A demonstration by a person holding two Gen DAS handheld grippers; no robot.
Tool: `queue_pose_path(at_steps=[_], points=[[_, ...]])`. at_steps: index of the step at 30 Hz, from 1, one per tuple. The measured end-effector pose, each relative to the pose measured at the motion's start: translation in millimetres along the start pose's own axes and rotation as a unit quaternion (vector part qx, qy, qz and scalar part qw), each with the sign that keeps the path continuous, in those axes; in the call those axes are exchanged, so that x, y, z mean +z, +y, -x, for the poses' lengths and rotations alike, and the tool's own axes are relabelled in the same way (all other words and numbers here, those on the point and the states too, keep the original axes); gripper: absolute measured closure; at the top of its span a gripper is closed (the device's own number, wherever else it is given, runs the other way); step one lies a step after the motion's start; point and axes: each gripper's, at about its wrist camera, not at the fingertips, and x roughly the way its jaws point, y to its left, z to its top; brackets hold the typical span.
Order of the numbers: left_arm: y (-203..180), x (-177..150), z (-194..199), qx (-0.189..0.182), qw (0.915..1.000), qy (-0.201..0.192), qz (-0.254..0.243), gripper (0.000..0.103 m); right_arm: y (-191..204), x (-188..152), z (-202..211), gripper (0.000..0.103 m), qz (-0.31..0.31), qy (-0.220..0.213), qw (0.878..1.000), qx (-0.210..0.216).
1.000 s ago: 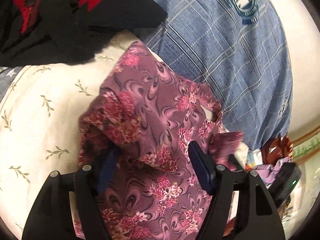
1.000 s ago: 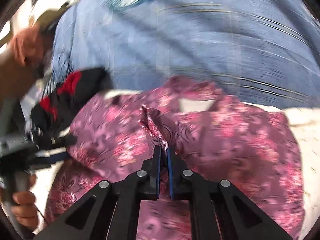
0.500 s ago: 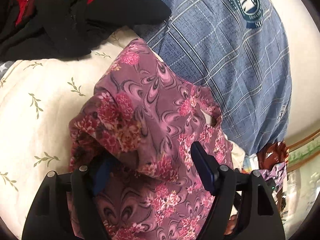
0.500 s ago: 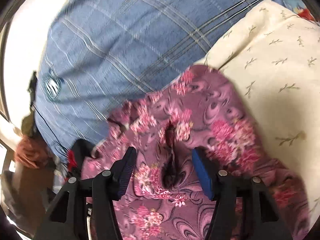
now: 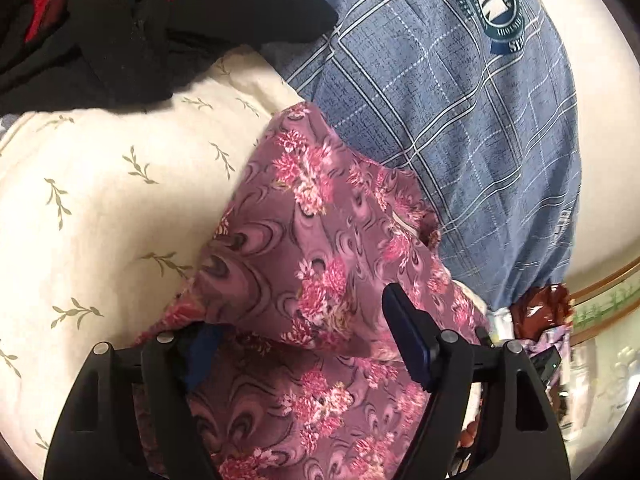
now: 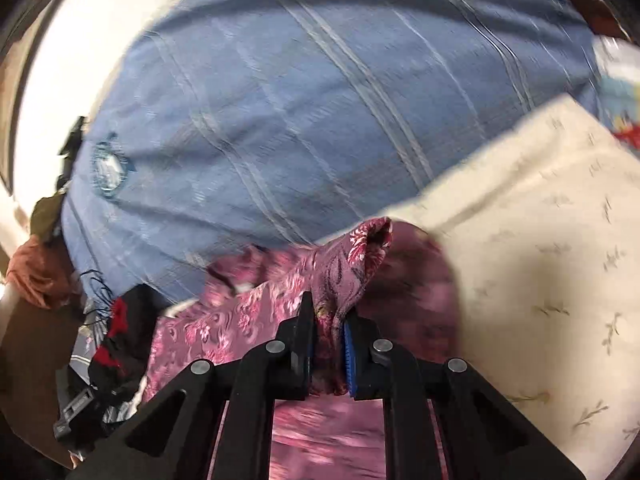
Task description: Fold small clothes
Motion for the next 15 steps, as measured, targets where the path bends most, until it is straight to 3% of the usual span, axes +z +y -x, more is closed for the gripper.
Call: queue_pose_path(at_steps=[2, 4, 5, 7, 9, 11, 13, 15], points=[[-5, -2, -1, 0.018, 0.9997, -0.013, -0.012, 0.030, -7, -8, -10, 0.091, -0.001, 0.016, 1.000, -0.011], [-9, -4, 3, 0.041, 0.9983, -0.035, -0.025, 0.069, -10, -15, -16, 0.091, -0.005, 0.022, 1.000, -0.015], [-12, -4, 6, 0.045, 0.9976, -0.042, -0.032, 0.073, -12, -15, -15, 0.091, -0.012, 0.021, 1.000, -0.014], [-17, -3, 15, 0.043, 0.9966, -0.058, -0.040, 0.073, -11, -12, -3, 0.091, -0.020, -0.003, 1.000, 0.003], [-18, -4, 9, 0.059, 0.9959, -0.047, -0.051, 0.073, -7, -8, 11, 0.091, -0.012, -0.035, 0.999, 0.000], [-14, -7, -6, 0.078, 0.9956, -0.018, -0.049, 0.073, -17, -7, 3, 0.091, -0.014, -0.016, 0.999, -0.028], [-12, -10, -12, 0.088, 0.9947, -0.005, -0.054, 0.073, -33, -14, -17, 0.091, -0.021, 0.033, 0.997, -0.064], [-18, -13, -6, 0.088, 0.9938, -0.001, -0.068, 0.070, -33, -17, -14, 0.090, -0.016, 0.025, 0.998, -0.060]])
